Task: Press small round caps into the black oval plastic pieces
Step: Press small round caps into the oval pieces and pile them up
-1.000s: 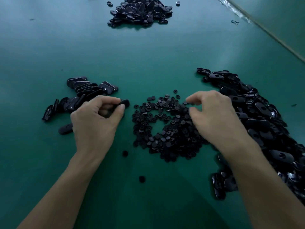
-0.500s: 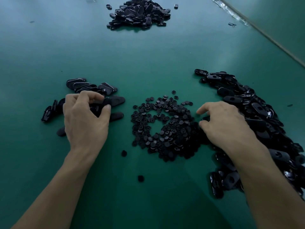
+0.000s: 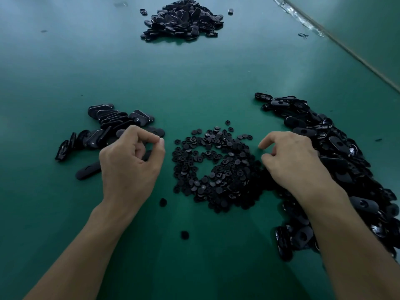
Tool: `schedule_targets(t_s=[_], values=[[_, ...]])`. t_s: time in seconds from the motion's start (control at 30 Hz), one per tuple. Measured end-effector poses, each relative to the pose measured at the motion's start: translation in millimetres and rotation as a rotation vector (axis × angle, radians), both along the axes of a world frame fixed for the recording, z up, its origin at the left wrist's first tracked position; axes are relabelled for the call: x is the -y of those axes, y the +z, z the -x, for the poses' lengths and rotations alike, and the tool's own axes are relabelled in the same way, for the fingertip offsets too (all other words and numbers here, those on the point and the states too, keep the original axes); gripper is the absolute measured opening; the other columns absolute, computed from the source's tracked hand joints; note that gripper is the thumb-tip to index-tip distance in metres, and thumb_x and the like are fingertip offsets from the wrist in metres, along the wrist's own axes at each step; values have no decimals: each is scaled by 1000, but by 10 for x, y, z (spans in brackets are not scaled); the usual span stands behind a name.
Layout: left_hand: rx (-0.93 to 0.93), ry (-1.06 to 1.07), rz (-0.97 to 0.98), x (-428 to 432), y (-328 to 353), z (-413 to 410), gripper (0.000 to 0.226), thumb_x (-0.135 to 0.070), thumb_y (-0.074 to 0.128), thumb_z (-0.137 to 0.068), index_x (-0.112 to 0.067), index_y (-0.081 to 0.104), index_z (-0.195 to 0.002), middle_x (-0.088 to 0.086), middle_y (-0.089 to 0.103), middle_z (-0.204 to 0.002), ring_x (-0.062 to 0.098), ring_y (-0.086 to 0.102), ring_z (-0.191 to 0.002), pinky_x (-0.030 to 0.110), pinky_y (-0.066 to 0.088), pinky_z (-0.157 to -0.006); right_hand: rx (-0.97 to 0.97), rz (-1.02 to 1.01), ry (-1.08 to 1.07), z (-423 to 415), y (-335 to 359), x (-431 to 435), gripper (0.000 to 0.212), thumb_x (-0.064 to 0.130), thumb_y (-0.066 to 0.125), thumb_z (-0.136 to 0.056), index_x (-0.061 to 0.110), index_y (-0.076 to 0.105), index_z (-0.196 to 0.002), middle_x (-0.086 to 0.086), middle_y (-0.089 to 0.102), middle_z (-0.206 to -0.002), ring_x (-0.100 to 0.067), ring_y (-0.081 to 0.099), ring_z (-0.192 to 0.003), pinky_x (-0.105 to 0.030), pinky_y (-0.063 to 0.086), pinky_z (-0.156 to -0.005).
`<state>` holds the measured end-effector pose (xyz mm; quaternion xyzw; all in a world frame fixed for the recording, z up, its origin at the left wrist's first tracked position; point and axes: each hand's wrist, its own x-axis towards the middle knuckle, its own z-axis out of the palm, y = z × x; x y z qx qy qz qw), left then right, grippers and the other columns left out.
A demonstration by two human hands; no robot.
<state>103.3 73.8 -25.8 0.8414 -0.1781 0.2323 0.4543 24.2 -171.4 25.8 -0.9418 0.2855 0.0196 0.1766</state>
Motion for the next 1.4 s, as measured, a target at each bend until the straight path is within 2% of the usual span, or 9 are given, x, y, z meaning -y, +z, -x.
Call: schedule_targets(t_s=[0.23, 0.53, 0.7, 0.83, 0.93, 1.0, 1.17, 1.3, 1.4], values=[[-41, -30, 33, -11, -33, -22, 22, -13, 72, -89, -22, 56, -76, 2, 37, -53, 10, 33, -45, 25, 38, -48, -174, 73, -47, 42, 46, 26, 34, 42, 65, -93, 37, 57, -125, -1, 46, -126, -25, 48, -98, -35, 39, -77], [-50, -39, 47, -7, -32, -18, 22, -12, 72, -88, -21, 56, -76, 2, 45, -62, 7, 32, -44, 20, 34, -48, -108, 38, -24, 32, 46, -25, 31, 18, 58, -95, 31, 60, -123, -4, 53, -127, -30, 57, -104, -37, 48, -82], [-40, -52, 36, -7, -9, 6, 21, -10, 72, -88, -19, 57, -75, -4, 32, -46, 9, 31, -44, 12, 29, -47, 19, -28, -53, 54, 95, -2, 20, 27, 67, -93, 26, 67, -112, -6, 61, -115, -26, 60, -97, -39, 53, -88], [-23, -99, 62, 34, 10, 46, 18, -12, 71, -88, -16, 57, -76, -7, 31, -46, 9, 28, -44, 13, 26, -46, 142, -60, -17, 29, 154, -7, 25, 8, 62, -93, 28, 68, -106, -4, 63, -107, -20, 62, -85, -31, 54, -75], [-29, -161, 78, 93, 35, 111, 13, -22, 70, -89, -18, 59, -83, -7, 32, -48, 11, 29, -43, 15, 26, -47, 217, -149, 147, -15, 191, -85, 38, 1, 64, -91, 33, 68, -110, 3, 59, -111, -5, 60, -83, -7, 42, -67], [-60, -201, 94, 125, 50, 150, 12, -32, 69, -89, -24, 61, -93, -6, 35, -52, 10, 33, -45, 16, 30, -48, 269, -272, 219, -30, 191, -166, 40, 4, 70, -88, 37, 66, -110, 8, 58, -113, -1, 65, -79, -2, 46, -66], [-229, -354, 224, 155, 62, 179, 28, -42, 71, -85, -35, 64, -111, -12, 66, -78, 14, 37, -40, 26, 33, -40, 382, -728, 257, -82, 125, -354, 34, 0, 76, -82, 29, 70, -99, 3, 74, -86, -8, 73, -81, -33, 60, -85], [-326, -405, 286, 172, 61, 191, 24, -42, 72, -81, -38, 69, -104, -6, 74, -83, 45, 53, -53, 48, 45, -46, 358, -884, 417, -96, 74, -487, 32, -5, 74, -83, 24, 74, -97, 2, 76, -86, -12, 73, -84, -26, 58, -85], [-351, -443, 342, 196, 68, 189, 13, -31, 77, -81, -32, 72, -92, -8, 74, -78, 16, 66, -59, 31, 56, -57, 391, -868, 425, -114, 42, -550, 30, -2, 75, -82, 24, 73, -96, 0, 76, -88, -13, 74, -85, -32, 59, -85]])
